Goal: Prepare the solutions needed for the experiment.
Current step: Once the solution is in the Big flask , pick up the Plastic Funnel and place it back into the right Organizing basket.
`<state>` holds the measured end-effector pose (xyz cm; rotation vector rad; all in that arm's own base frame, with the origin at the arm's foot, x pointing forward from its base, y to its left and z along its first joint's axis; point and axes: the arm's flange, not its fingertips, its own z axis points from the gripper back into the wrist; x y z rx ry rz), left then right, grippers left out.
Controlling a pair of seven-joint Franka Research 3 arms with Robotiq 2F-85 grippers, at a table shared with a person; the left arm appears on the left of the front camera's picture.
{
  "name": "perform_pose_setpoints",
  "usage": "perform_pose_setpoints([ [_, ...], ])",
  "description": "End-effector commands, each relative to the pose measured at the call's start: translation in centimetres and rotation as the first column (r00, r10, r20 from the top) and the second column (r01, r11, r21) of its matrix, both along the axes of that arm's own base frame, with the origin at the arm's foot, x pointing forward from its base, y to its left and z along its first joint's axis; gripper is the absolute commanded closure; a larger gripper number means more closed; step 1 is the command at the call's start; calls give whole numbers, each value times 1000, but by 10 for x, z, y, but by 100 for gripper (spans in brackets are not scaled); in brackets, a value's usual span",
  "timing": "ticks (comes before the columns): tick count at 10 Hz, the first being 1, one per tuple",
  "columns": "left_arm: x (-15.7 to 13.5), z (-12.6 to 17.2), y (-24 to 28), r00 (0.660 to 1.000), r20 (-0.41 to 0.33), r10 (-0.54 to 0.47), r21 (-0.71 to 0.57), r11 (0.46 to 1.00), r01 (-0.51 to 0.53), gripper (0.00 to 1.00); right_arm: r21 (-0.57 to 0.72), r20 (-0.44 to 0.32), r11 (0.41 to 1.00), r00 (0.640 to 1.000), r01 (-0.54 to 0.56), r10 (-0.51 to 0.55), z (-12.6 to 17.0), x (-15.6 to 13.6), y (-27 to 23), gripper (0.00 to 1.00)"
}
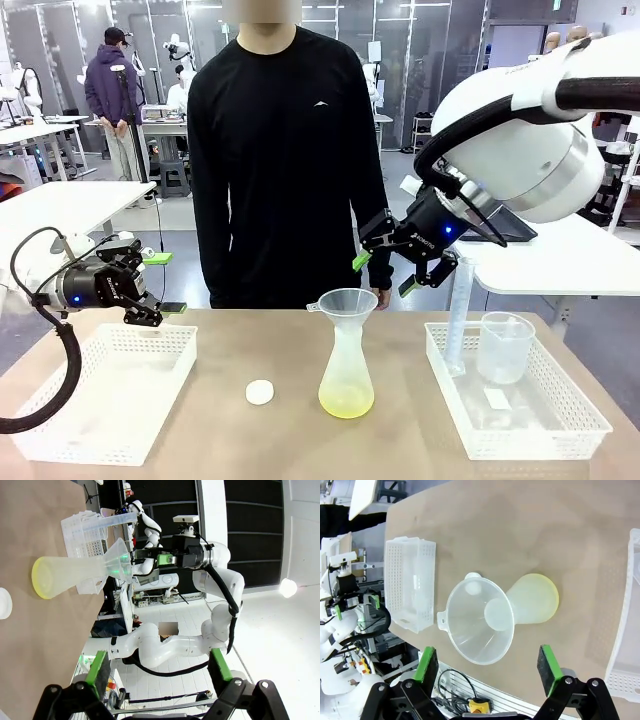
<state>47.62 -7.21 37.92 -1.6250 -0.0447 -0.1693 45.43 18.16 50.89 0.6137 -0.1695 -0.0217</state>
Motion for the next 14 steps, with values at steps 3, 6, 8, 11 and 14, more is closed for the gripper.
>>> perform_pose_setpoints([
  [3, -1, 2, 0, 1000, -5, 4, -7, 1000, -4, 0, -58, -62, 997, 996, 54, -58, -17, 17, 12, 0],
  [6, -1, 2, 0, 1000, -5, 4, -7, 1000, -4, 0, -43, -101, 997, 992, 66, -70, -32, 25, 14, 0],
  [8, -1, 2, 0, 1000, -5, 4, -7, 1000, -4, 0, -60, -121, 997, 991, 54, -61, -36, 25, 16, 18],
  [11, -1, 2, 0, 1000, -5, 4, -7, 1000, -4, 0, -57, -150, 996, 986, 65, -73, -35, 25, 17, 24],
  [14, -1, 2, 0, 1000, -5, 4, -7, 1000, -4, 0, -52, -173, 997, 983, 55, -64, -35, 25, 20, 74],
])
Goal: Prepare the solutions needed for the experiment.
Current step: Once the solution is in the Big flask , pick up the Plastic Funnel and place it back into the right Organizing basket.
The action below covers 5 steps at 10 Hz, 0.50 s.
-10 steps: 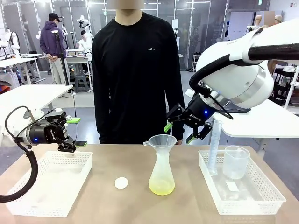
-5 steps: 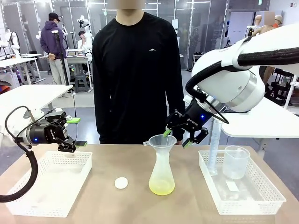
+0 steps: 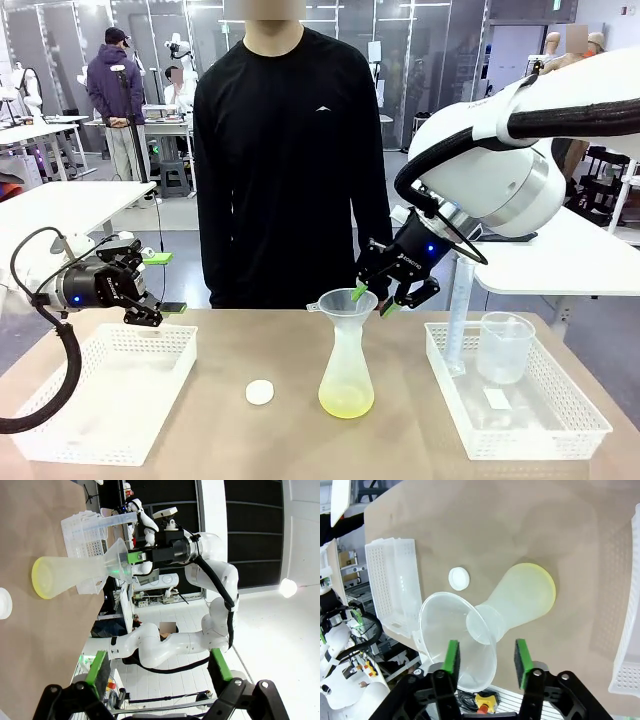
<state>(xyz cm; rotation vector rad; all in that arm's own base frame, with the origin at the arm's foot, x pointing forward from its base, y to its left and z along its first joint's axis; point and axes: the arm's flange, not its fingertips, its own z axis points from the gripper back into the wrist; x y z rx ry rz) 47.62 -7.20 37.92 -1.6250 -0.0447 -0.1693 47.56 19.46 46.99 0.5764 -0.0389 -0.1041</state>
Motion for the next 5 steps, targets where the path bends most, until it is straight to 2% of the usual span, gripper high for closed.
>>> perform_pose_setpoints([
  [1, -1, 2, 0, 1000, -5, 4, -7, 1000, -4, 0, -17, -36, 1000, 999, 19, -20, 4, 4, 7, 61],
  [2, -1, 2, 0, 1000, -5, 4, -7, 1000, -4, 0, -20, -48, 1000, 999, 20, -21, 4, 4, 7, 93],
  [3, -1, 2, 0, 1000, -5, 4, -7, 1000, -4, 0, -23, -52, 1000, 998, 21, -22, 3, 5, 7, 80],
  [4, -1, 2, 0, 1000, -5, 4, -7, 1000, -4, 0, -25, -56, 999, 998, 22, -23, 2, 5, 7, 100],
  [5, -1, 2, 0, 1000, -5, 4, -7, 1000, -4, 0, -24, -62, 999, 998, 21, -22, 2, 5, 7, 98],
])
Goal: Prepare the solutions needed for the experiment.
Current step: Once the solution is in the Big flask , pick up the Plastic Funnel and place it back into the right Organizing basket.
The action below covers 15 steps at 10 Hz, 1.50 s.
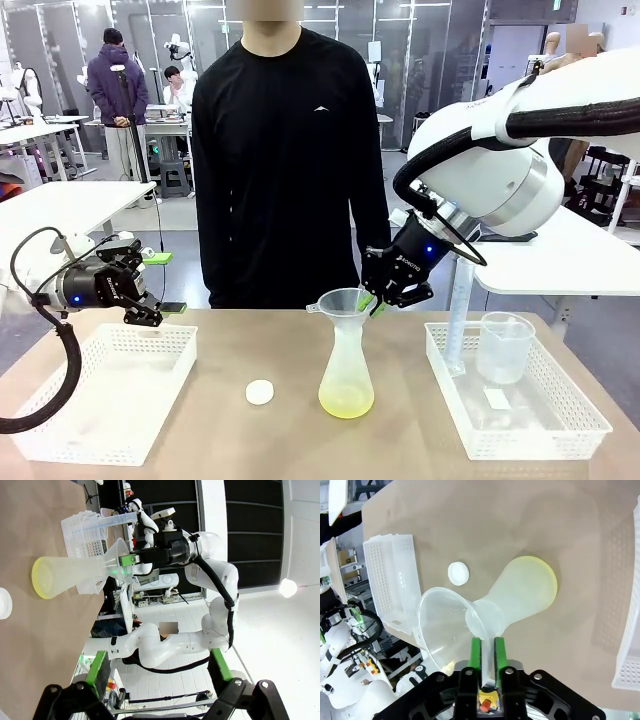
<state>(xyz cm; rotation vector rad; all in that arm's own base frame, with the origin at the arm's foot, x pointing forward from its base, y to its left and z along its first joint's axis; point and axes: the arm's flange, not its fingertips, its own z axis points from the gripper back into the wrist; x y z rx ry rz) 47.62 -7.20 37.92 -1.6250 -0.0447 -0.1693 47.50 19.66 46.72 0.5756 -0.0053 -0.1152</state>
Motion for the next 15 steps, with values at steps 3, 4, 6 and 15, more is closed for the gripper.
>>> perform_pose_setpoints([
  [3, -1, 2, 0, 1000, -5, 4, -7, 1000, -4, 0, -17, -8, 999, 999, 31, -32, 4, 4, 3, 100],
  [4, -1, 2, 0, 1000, -5, 4, -7, 1000, -4, 0, -22, -13, 999, 999, 30, -31, 7, 2, 2, 100],
  [6, -1, 2, 0, 1000, -5, 4, -7, 1000, -4, 0, -23, -6, 1000, 1000, 17, -17, 18, -8, -2, 100],
  [15, -1, 2, 0, 1000, -5, 4, -7, 1000, -4, 0, 14, 221, 996, 971, -93, 88, 106, -60, -7, 100],
])
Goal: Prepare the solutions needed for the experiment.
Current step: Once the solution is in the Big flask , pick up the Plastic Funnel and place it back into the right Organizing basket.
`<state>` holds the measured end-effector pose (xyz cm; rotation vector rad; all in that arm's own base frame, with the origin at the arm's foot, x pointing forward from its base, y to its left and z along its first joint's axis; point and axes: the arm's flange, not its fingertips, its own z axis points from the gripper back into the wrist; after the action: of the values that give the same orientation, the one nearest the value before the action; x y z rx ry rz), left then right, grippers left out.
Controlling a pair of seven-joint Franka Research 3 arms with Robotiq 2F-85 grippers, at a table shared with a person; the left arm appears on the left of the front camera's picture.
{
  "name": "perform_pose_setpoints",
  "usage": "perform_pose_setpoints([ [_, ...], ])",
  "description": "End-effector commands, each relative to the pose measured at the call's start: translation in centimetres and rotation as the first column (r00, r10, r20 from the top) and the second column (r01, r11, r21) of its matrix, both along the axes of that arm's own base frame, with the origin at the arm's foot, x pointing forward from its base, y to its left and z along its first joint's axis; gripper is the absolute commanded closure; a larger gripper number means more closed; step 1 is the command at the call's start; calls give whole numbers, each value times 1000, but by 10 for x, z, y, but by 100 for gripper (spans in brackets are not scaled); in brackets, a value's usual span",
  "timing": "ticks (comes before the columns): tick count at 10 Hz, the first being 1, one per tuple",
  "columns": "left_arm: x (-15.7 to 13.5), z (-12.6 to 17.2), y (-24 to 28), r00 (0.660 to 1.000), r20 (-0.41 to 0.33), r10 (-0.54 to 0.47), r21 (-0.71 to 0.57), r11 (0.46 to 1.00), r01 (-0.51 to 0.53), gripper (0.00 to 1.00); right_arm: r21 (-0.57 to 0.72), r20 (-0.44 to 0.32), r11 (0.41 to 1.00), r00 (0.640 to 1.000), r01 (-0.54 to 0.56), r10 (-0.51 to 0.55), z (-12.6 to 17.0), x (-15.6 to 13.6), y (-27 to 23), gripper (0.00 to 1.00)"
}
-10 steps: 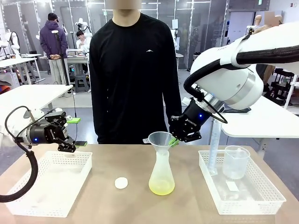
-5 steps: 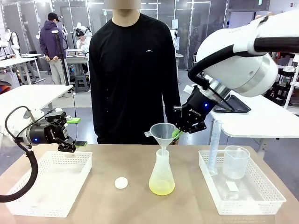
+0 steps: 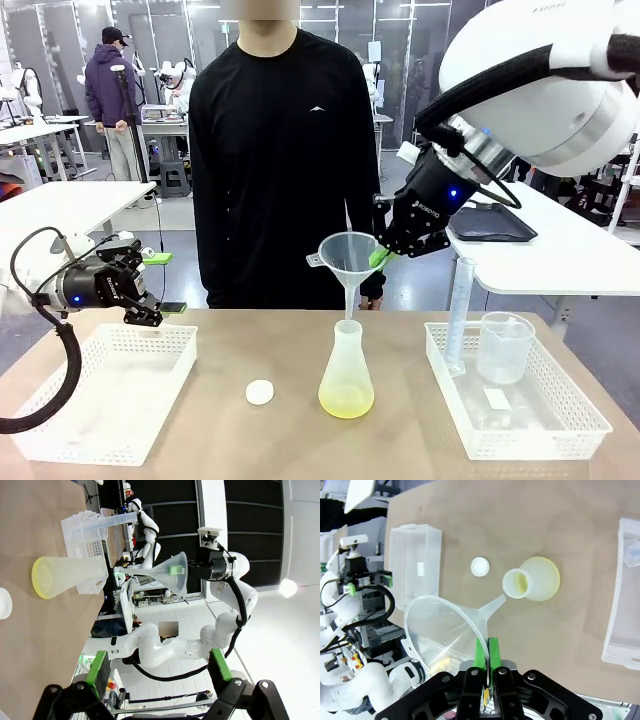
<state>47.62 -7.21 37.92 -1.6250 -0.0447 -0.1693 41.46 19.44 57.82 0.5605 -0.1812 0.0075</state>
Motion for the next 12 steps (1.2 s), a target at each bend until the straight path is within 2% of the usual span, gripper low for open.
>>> perform_pose_setpoints([
  [1, -1, 2, 0, 1000, -5, 4, -7, 1000, -4, 0, 50, 30, 998, 999, -25, 23, 0, -1, -8, 100],
  [4, -1, 2, 0, 1000, -5, 4, -7, 1000, -4, 0, -2, 27, 999, 999, -39, 39, 6, -8, -19, 100],
  [5, -1, 2, 0, 1000, -5, 4, -7, 1000, -4, 0, -22, 27, 999, 999, -33, 33, 7, -9, -37, 100],
  [6, -1, 2, 0, 1000, -5, 4, -7, 1000, -4, 0, -30, 60, 999, 998, 12, -10, 7, -11, -59, 100],
  [7, -1, 2, 0, 1000, -5, 4, -7, 1000, -4, 0, -14, 45, 1000, 999, 9, -8, 9, -13, -87, 100],
  [9, -1, 2, 0, 1000, -5, 4, -7, 1000, -4, 0, -37, 47, 990, 990, 137, -136, 11, -16, -152, 100],
  [11, -1, 2, 0, 1000, -5, 4, -7, 1000, -4, 0, -45, -40, 976, 976, 212, -213, 9, -19, -206, 100],
  [12, -1, 2, 0, 1000, -5, 4, -7, 1000, -4, 0, -24, -58, 975, 974, 219, -220, 7, -22, -220, 100],
])
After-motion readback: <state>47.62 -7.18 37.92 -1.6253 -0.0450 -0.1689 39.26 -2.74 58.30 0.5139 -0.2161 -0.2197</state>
